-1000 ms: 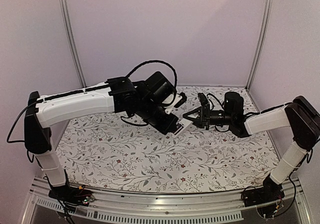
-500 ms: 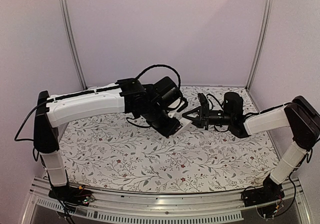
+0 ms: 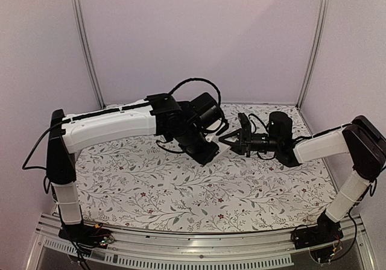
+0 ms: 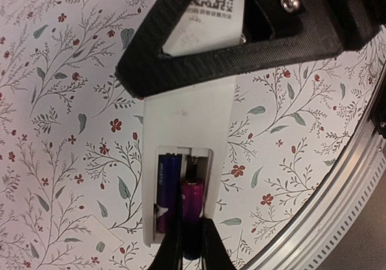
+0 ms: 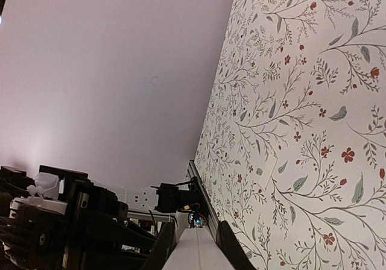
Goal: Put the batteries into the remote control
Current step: Load the battery into the battery compartment.
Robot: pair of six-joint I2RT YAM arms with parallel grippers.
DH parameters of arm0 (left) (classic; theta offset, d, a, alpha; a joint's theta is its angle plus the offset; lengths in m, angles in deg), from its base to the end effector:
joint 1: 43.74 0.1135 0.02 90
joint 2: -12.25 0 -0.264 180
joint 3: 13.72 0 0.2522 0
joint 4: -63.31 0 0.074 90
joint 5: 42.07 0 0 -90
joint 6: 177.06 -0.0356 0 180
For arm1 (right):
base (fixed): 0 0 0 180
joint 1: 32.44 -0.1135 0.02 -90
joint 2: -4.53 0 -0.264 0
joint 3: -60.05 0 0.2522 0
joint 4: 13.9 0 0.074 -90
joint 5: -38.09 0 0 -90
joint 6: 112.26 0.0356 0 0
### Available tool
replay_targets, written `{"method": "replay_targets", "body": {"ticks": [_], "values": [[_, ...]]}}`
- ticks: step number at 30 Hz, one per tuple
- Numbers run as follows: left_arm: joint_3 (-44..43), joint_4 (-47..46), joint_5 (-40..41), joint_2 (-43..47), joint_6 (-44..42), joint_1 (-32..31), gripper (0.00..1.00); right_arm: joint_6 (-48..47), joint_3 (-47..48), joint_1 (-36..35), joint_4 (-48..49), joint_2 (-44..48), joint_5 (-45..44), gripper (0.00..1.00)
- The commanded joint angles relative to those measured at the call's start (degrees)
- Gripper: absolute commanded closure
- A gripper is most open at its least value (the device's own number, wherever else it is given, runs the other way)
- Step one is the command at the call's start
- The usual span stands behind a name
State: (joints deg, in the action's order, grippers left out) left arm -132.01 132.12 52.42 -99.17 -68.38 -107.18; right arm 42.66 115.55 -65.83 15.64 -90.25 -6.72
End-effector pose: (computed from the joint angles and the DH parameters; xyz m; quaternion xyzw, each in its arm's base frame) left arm 0.1895 -0.3729 0.2928 0.3603 0.9000 -0.1305 0.2076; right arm 0.2657 0.2054 0.2001 -0.0465 0.7466 0.6423 0.1669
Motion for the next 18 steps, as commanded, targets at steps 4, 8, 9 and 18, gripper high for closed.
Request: {"method": "replay_targets", "body": {"ticks": [4,8,9,18], "values": [[-2.3,2.3,0.9,-2.9,-1.2,-0.9,0.88,1.2,0.2,-1.1,2.0,-0.8,0.5,1.0],[-2.5,2.4,1.7,-2.7,-1.6,-1.0,0.78,1.6,0.1,-1.1,2.6,-1.0,0.7,1.0],[-2.5,2.4,2.0,-2.5,-1.6,-1.0,0.77,1.8,0.0,-1.1,2.8,-1.0,0.7,1.0],[-2.5,1.7,6.2,0.3,-2.3,-0.9,0.72,3.4,-1.3,-1.1,4.6,-1.2,0.9,1.0]]}}
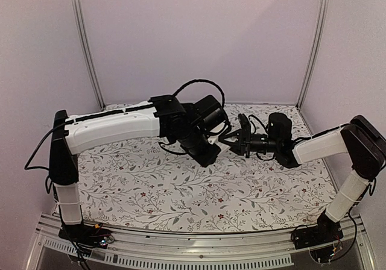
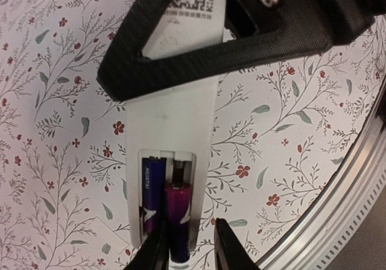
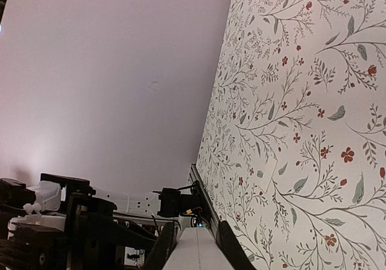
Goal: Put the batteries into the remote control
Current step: Load the battery into the battery compartment, then press the battery in the battery compartment.
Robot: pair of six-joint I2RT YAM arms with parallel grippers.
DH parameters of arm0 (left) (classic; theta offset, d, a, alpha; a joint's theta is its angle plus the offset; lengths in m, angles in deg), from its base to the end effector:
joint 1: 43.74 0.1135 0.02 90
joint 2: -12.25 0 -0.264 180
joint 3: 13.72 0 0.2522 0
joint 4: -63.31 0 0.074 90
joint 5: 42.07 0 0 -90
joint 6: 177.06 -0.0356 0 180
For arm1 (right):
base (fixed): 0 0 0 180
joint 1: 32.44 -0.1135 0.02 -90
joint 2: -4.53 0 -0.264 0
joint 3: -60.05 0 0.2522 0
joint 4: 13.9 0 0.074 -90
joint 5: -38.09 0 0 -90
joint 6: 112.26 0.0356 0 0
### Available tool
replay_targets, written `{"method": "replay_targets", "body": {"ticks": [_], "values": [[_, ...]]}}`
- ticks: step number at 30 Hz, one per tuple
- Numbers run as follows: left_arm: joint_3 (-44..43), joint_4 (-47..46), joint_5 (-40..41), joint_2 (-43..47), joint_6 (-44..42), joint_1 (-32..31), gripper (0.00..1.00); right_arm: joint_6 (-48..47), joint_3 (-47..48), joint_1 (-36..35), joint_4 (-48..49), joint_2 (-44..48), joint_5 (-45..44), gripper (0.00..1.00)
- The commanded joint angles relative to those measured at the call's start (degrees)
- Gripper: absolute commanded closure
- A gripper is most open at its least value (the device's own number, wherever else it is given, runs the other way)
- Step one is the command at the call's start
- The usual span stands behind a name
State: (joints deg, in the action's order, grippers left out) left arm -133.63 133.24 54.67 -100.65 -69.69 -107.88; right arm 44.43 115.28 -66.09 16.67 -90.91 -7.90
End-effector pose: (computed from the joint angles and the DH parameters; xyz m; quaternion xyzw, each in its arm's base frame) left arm 0.1882 -0.3787 0.2901 0.3726 0.8963 -0.1093 0.2144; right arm 0.2658 0.2067 0.1968 -0.0303 0.7479 0.6427 0.1633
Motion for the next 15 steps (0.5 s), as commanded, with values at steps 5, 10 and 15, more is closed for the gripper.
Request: {"method": "replay_targets", "body": {"ticks": [5,10,15], "values": [[-1.0,-0.1,5.7,2.7,-1.8,-0.1,0.71,2.1,-1.2,-0.8,3.7,-0.5,2.4,1.0],[-0.6,-1.5,4.2,3.8,-2.6,-0.1,0.68,2.2,-1.4,-0.8,3.7,-0.5,2.1,1.0],[6.2,-7.1,1.5,9.8,-5.5,0.0,0.67,2.4,-0.7,-0.9,3.7,-0.4,2.9,1.0]]}}
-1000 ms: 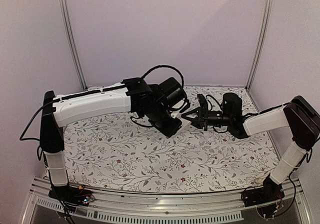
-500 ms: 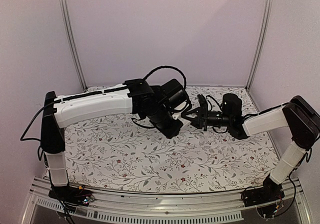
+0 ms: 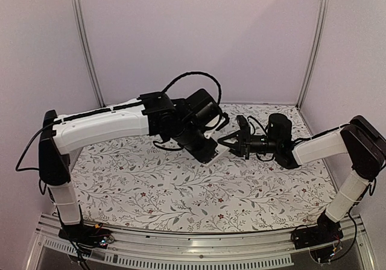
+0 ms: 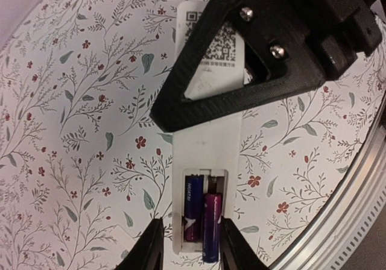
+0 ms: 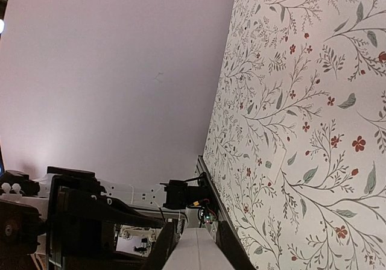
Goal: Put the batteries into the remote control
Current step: Press the battery in the battery compartment.
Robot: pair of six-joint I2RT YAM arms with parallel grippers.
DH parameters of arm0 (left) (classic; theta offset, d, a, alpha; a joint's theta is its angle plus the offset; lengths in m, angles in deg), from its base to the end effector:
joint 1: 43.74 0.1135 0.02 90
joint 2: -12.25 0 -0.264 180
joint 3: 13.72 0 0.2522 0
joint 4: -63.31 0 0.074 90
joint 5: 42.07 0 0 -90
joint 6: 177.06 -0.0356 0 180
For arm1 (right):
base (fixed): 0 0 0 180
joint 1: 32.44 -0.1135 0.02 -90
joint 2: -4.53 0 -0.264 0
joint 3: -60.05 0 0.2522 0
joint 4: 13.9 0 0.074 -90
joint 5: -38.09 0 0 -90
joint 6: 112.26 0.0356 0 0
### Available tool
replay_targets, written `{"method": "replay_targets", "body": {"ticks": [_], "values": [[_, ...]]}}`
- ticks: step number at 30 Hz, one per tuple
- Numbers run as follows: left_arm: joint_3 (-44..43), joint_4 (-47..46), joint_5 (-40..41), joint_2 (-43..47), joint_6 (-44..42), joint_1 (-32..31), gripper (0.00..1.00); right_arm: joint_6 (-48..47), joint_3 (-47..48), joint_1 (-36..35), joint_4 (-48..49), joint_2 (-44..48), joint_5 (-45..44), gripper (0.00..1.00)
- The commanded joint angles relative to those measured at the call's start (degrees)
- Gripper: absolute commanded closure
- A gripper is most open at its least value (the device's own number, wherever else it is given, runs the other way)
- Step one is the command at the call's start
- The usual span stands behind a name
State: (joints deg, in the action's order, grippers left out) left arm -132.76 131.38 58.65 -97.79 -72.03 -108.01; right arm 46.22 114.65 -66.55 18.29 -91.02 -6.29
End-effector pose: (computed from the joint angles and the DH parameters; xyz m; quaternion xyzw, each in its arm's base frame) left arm 0.1864 -0.3715 0.3075 0.3771 0.8827 -0.1001 0.2619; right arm 0.2621 0.2082 0.1959 -0.0344 0.7430 0.6523 0.1456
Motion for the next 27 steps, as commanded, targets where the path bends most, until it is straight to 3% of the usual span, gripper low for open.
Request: {"method": "replay_targets", "body": {"ticks": [1,4,7,14,20,27], "values": [[8.3,-7.7,-4.0,9.4,-5.2,0.1,0.66,0.5,0.2,-0.4,2.0,-0.3,1.8,1.0],[18.7,-15.4,-7.6,18.5,-11.4,0.1,0.45,0.4,1.0,-0.4,1.7,-0.3,3.4,1.0],[28.3,-24.3,-9.8,26.7,-17.9,0.4,0.37,0.4,1.6,-0.4,0.9,0.0,5.2,1.0],[35.5,-26.4,-20.5,31.9,-34.2,0.1,0.41,0.0,3.1,-1.3,-1.8,1.0,10.4,1.0],[33.8,-23.4,-20.4,29.5,-42.5,-2.9,0.48,-1.8,4.9,-3.2,-5.7,1.8,14.5,1.0],[32.2,-22.5,-18.2,26.5,-46.5,-6.2,0.58,-2.1,6.0,-4.3,-7.7,1.9,15.5,1.0]]}}
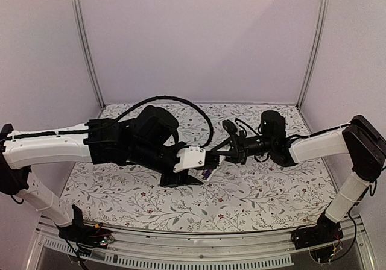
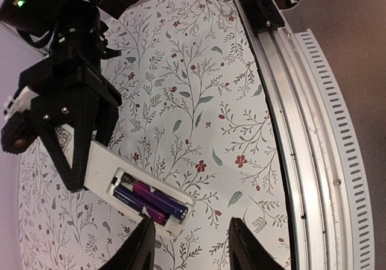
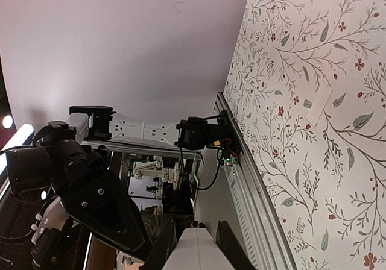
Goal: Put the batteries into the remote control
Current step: Press the battery in the battery compartment.
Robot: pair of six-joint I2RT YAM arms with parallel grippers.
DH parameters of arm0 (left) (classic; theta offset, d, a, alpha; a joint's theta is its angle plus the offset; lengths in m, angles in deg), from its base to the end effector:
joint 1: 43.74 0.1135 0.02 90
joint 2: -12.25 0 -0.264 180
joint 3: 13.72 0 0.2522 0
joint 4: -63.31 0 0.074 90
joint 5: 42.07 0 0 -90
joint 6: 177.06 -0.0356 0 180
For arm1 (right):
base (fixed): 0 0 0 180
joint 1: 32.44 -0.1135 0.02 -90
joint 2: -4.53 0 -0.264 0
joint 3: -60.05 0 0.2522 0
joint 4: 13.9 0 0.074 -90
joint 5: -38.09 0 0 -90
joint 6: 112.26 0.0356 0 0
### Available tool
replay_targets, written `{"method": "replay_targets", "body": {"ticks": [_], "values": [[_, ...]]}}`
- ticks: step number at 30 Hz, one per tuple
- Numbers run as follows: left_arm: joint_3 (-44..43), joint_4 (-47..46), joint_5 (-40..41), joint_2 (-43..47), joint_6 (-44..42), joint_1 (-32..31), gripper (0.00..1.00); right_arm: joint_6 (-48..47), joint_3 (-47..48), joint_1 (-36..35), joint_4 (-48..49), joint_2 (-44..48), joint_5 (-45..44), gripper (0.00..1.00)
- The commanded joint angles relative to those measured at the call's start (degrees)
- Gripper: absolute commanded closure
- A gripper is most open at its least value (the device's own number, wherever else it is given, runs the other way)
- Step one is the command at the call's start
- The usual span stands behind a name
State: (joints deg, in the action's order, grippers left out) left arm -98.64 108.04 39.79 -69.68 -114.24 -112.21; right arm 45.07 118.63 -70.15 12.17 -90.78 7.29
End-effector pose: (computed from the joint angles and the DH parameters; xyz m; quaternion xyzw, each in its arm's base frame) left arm 0.1114 -0.2961 0.3153 0.6941 0.5897 -0.2044 0.3588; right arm 0.2481 0.2304 0.2085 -0.1338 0.7276 0.6718 0.0360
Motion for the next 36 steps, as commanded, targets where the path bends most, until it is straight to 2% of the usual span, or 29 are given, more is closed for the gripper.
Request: {"method": "replay_targets", "body": {"ticks": [1,14,30,36], "values": [[-2.0,0.8,0.7,-2.0,-4.6,-2.3,0.59,-0.9,2.2,-1.0,-1.9,1.5,2.0,1.0],[-2.6,1.0,2.7,-3.9,-6.9,-3.4,0.71,-1.9,3.1,-2.5,-3.9,1.3,2.2,1.0],[-1.0,1.0,2.7,-4.8,-8.0,-3.2,0.79,-4.0,3.4,-3.2,-6.1,2.9,2.8,1.0],[-0.9,1.4,0.9,-4.3,-8.1,-3.2,0.78,-4.2,3.4,-3.2,-6.3,3.0,2.8,1.0]]}}
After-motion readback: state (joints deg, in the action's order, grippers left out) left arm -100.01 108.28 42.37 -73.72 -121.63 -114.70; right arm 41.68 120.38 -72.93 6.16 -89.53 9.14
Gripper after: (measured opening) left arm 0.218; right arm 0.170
